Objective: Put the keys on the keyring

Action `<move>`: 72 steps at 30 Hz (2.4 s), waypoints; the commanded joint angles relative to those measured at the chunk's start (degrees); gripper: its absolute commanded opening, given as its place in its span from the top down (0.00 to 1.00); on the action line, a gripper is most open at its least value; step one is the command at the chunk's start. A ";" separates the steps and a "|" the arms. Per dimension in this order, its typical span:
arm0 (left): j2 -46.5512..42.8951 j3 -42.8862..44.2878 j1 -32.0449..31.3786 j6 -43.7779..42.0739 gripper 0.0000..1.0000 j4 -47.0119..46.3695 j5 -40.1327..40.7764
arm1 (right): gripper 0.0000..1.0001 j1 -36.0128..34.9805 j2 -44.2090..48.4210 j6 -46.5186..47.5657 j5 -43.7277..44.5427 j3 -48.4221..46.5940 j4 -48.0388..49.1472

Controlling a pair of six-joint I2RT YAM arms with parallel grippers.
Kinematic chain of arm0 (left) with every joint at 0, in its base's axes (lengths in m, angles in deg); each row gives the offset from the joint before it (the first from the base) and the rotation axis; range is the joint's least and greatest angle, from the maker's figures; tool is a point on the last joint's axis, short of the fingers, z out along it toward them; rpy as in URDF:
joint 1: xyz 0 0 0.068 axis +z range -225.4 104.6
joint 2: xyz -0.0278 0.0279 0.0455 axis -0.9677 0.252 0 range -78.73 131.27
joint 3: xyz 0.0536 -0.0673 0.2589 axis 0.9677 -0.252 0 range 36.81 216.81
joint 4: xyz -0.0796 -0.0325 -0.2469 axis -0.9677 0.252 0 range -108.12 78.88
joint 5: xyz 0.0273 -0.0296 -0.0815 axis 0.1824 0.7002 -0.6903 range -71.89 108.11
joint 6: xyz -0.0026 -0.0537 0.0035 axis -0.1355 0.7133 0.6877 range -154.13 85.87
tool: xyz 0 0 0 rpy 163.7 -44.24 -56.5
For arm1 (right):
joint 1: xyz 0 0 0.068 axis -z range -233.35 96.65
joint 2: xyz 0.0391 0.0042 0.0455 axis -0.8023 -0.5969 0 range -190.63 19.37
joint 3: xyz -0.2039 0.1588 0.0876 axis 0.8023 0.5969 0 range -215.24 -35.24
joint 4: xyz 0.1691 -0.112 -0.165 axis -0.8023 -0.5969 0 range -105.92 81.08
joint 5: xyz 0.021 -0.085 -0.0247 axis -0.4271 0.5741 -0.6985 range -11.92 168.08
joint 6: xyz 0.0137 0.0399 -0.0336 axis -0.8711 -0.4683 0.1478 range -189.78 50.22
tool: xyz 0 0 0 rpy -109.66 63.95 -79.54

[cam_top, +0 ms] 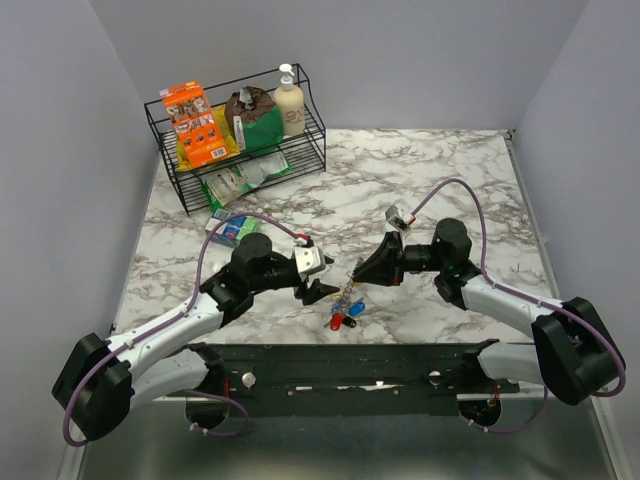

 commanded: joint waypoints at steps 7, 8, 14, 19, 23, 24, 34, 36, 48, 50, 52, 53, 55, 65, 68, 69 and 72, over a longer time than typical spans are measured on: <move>8.20 6.71 1.88 -5.07 0.39 -3.76 -10.48 | 1.00 -0.15 0.71 1.03 -1.33 0.49 1.70; 8.99 7.32 1.97 -5.16 0.44 -2.89 -11.62 | 1.00 -0.15 0.80 1.20 -1.25 0.57 1.44; 9.79 7.51 3.64 -4.73 0.54 -3.23 -15.05 | 1.00 -0.15 1.33 1.73 -0.81 0.75 0.82; 11.37 8.29 3.99 -4.20 0.56 -3.41 -17.43 | 1.00 -0.15 0.97 1.73 -0.98 0.57 0.91; 13.56 10.05 4.08 -4.11 0.56 -2.00 -19.18 | 1.00 -0.15 1.06 1.73 -0.81 0.66 0.82; 14.00 10.32 4.16 -4.20 0.56 -1.48 -19.27 | 1.00 -0.15 0.97 1.82 -0.81 0.66 0.73; 16.46 13.30 4.08 -6.39 0.66 3.53 -19.80 | 1.00 -0.15 1.24 2.17 -0.37 0.49 0.03; 16.56 13.48 4.08 -6.48 0.66 4.06 -19.98 | 1.00 -0.15 1.32 2.26 -0.28 0.49 -0.06; 17.96 13.13 4.16 -3.76 0.72 1.17 -20.68 | 1.00 -0.15 0.80 2.17 -0.37 0.31 -0.06; 18.14 13.31 4.16 -3.14 0.74 1.08 -20.68 | 1.00 -0.24 0.71 2.25 -0.02 0.31 -0.32; 18.22 13.31 4.16 -2.79 0.78 0.90 -21.03 | 1.00 -0.15 0.80 2.34 0.16 0.31 -0.41; 18.22 13.22 4.08 -2.53 0.83 0.81 -21.03 | 1.00 -0.15 0.62 2.17 0.16 0.31 -0.41; 17.96 13.22 4.16 -2.44 0.89 1.08 -21.21 | 1.00 -0.15 0.80 2.26 0.25 0.22 -0.41; 16.11 9.97 4.08 2.22 1.00 -5.60 -20.51 | 0.97 -0.24 0.62 2.17 0.95 -0.13 -1.37; 15.68 9.35 4.16 3.45 1.00 -7.53 -19.81 | 0.96 -0.15 0.97 2.43 1.21 -0.04 -1.99; 15.59 9.26 4.08 3.54 1.00 -7.71 -19.63 | 0.95 -0.15 0.89 2.52 1.30 0.05 -2.25; 15.50 9.00 4.08 3.62 1.00 -8.06 -19.01 | 0.90 -0.24 1.50 2.78 2.35 0.13 -3.40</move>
